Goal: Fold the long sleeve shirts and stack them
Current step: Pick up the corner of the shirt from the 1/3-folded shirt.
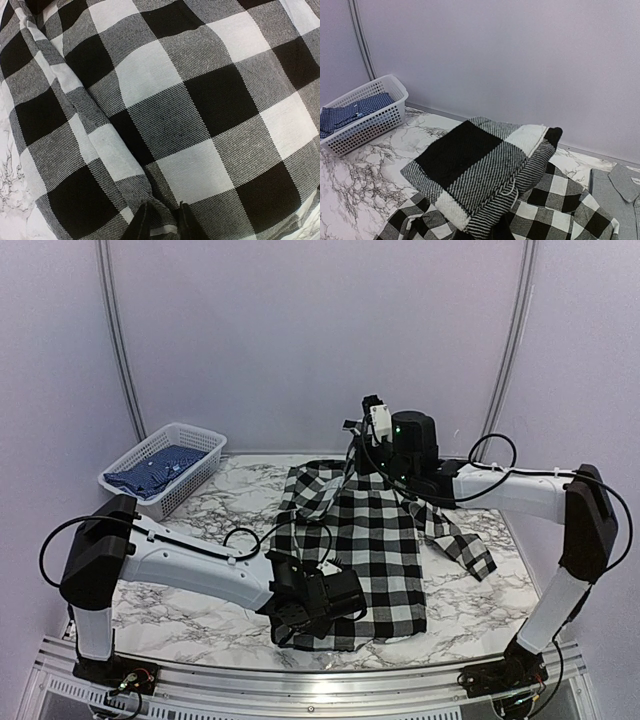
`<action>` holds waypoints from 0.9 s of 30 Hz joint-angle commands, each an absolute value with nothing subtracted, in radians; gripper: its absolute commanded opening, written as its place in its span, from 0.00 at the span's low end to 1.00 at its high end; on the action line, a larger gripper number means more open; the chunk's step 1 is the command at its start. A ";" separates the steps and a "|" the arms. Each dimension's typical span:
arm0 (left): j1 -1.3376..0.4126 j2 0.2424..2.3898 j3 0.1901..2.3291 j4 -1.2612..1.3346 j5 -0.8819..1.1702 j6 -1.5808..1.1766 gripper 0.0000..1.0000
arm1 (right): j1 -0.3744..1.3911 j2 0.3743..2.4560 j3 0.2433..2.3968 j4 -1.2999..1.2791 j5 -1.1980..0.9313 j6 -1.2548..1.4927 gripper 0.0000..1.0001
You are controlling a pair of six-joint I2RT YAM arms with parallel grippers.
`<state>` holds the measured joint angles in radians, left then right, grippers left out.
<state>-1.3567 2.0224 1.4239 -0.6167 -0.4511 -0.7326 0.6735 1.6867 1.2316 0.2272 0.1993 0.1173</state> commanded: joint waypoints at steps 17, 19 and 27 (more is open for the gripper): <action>-1.362 1.937 1.389 -0.653 -0.500 -0.749 0.00 | 0.665 1.679 1.300 0.221 0.180 0.128 0.00; -1.363 1.910 1.385 -0.652 -0.495 -0.744 0.00 | 0.666 1.672 1.305 0.217 0.183 0.125 0.00; -1.366 1.824 1.363 -0.641 -0.444 -0.702 0.00 | 0.665 1.649 1.343 0.196 0.199 0.090 0.00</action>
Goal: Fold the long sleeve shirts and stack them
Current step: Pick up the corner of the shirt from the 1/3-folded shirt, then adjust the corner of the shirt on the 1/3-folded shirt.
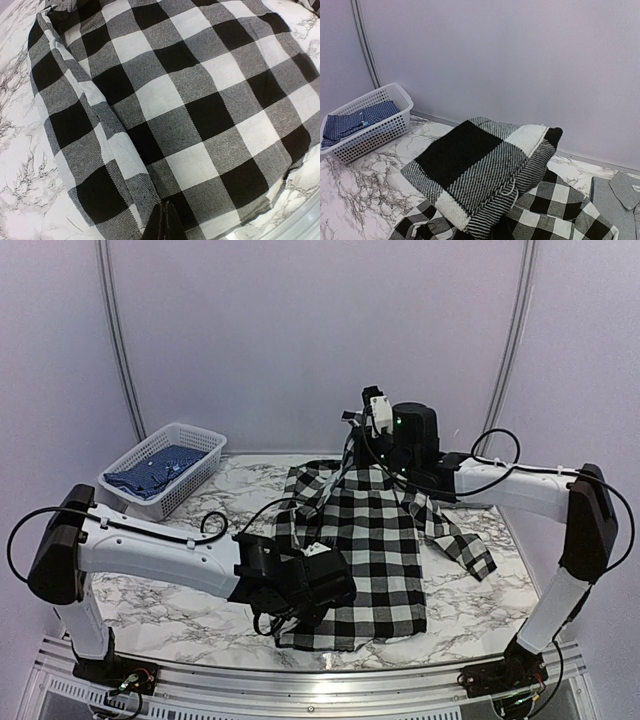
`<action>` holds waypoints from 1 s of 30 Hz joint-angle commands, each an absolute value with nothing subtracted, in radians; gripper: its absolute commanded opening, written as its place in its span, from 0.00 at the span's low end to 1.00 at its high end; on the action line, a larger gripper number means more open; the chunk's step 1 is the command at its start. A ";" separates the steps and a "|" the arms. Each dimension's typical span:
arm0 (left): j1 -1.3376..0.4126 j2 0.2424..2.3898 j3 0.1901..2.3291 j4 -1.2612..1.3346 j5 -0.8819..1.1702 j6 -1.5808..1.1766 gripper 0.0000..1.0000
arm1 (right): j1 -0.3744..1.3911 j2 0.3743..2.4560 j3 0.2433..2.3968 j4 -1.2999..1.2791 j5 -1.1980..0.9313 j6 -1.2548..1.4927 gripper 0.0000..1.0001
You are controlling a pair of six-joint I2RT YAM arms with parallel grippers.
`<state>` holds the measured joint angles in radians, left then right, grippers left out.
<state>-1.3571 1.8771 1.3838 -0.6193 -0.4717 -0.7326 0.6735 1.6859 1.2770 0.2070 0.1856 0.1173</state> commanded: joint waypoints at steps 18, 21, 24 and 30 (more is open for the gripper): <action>-1.365 1.709 1.302 -0.508 -0.268 -0.632 0.00 | 0.605 1.546 1.327 0.166 0.283 0.005 0.00; -1.365 1.719 1.320 -0.486 -0.223 -0.615 0.00 | 0.596 1.542 1.322 0.165 0.289 0.002 0.00; -1.366 1.743 1.339 -0.473 -0.186 -0.606 0.00 | 0.591 1.542 1.322 0.161 0.291 -0.018 0.00; -1.364 1.807 1.379 -0.463 -0.158 -0.604 0.00 | 0.588 1.546 1.310 0.161 0.291 -0.034 0.00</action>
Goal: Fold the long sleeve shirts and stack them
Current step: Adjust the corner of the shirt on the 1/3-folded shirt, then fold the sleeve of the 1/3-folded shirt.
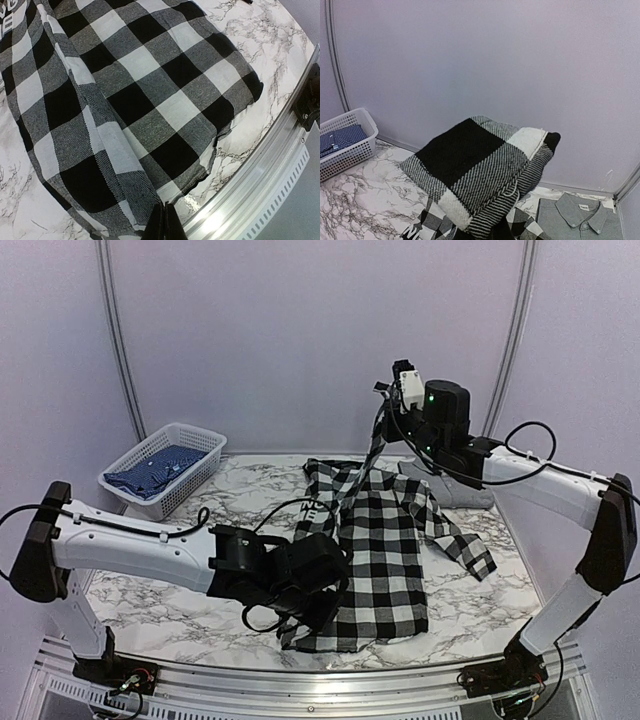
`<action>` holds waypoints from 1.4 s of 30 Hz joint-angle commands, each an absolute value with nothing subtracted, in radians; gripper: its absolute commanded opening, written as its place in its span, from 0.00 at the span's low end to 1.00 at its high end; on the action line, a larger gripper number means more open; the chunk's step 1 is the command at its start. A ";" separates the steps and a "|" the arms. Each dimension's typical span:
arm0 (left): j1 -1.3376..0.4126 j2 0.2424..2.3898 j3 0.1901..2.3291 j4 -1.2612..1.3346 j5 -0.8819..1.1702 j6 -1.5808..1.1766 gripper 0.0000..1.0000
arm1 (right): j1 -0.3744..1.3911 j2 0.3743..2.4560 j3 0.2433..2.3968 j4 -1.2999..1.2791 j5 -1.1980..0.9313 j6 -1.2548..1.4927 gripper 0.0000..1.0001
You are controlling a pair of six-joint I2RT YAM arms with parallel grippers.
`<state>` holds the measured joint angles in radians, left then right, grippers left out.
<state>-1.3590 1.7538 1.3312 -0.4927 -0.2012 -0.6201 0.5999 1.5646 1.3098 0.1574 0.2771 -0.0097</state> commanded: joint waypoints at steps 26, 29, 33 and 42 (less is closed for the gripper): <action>-1.109 1.657 1.176 -0.272 -0.049 -0.727 0.41 | 0.620 1.513 1.162 0.181 -0.212 -0.061 0.00; -1.025 1.645 1.139 -0.238 -0.015 -0.760 0.41 | 0.660 1.500 1.127 0.185 -0.255 -0.064 0.00; -0.945 1.654 1.134 -0.224 0.017 -0.769 0.40 | 0.714 1.476 1.069 0.189 -0.301 -0.051 0.00; -0.828 1.737 1.152 -0.168 0.106 -0.779 0.38 | 0.770 1.387 0.881 0.231 -0.441 0.051 0.00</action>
<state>-0.8677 1.6894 1.1358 -0.2146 0.0597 -0.7715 0.7448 1.4227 0.9195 0.1925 -0.3592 -0.0055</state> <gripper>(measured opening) 0.386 0.007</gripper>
